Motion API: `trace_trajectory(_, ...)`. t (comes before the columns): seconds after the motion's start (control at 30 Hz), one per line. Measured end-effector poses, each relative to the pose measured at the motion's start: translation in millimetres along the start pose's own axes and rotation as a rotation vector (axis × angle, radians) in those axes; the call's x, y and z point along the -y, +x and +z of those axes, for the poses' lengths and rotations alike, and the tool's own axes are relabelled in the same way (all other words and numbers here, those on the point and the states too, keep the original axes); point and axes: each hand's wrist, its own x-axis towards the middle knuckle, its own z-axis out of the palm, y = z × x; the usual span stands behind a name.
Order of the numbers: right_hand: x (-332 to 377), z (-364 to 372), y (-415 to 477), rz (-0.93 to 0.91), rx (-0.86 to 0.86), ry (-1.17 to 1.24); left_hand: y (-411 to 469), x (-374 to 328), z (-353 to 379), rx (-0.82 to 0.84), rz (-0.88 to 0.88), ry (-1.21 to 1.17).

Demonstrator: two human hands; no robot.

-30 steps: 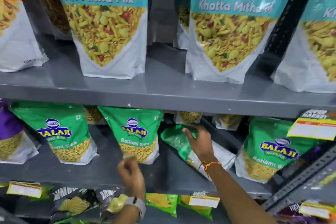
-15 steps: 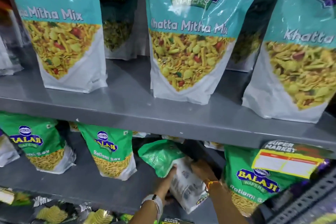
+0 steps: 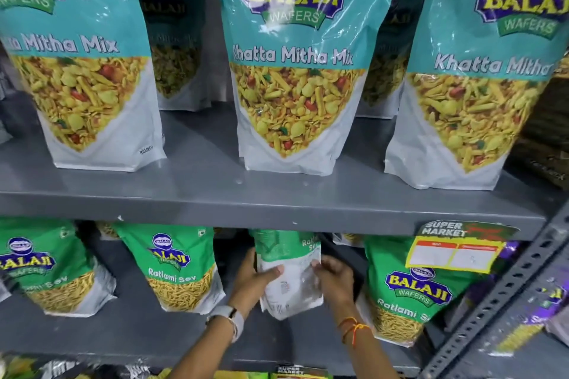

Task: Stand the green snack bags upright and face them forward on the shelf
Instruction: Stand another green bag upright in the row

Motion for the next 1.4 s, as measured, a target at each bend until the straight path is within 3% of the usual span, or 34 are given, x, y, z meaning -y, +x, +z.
trace_trajectory(0.23,-36.0,-2.9,-21.8,-0.034,0.009,0.155,20.5,14.3,-29.9,0.273,0.001,0.235)
trace_trajectory(0.43,-38.2,2.6,-31.5,-0.071,-0.074,0.103,21.6,25.4,-38.0,0.359,-0.035,0.190)
trace_trajectory(0.57,-53.5,23.9,-60.8,-0.181,-0.310,-0.028,14.3,23.1,-31.6,0.238,-0.195,0.018)
trace_trajectory(0.67,-56.9,48.4,-78.0,-0.280,-0.316,-0.175,17.9,17.4,-24.6,0.190,-0.293,-0.122)
trace_trajectory(0.8,-59.4,66.5,-85.4,-0.262,-0.312,-0.277,24.3,18.5,-19.2,0.026,-0.337,-0.081)
trace_trajectory(0.93,-59.1,65.6,-85.7,-0.173,-0.188,-0.147,16.2,16.0,-17.6,-0.055,-0.263,-0.034)
trace_trajectory(1.07,-56.4,56.0,-78.2,-0.190,-0.104,-0.148,7.3,18.5,-19.7,-0.005,-0.155,-0.123)
trace_trajectory(1.2,-50.8,38.0,-70.3,-0.244,0.045,-0.213,11.1,36.5,-34.6,-0.083,-0.090,0.013)
trace_trajectory(1.4,-48.6,31.1,-57.0,-0.232,0.129,-0.065,17.7,47.0,-31.0,-0.002,-0.047,0.189)
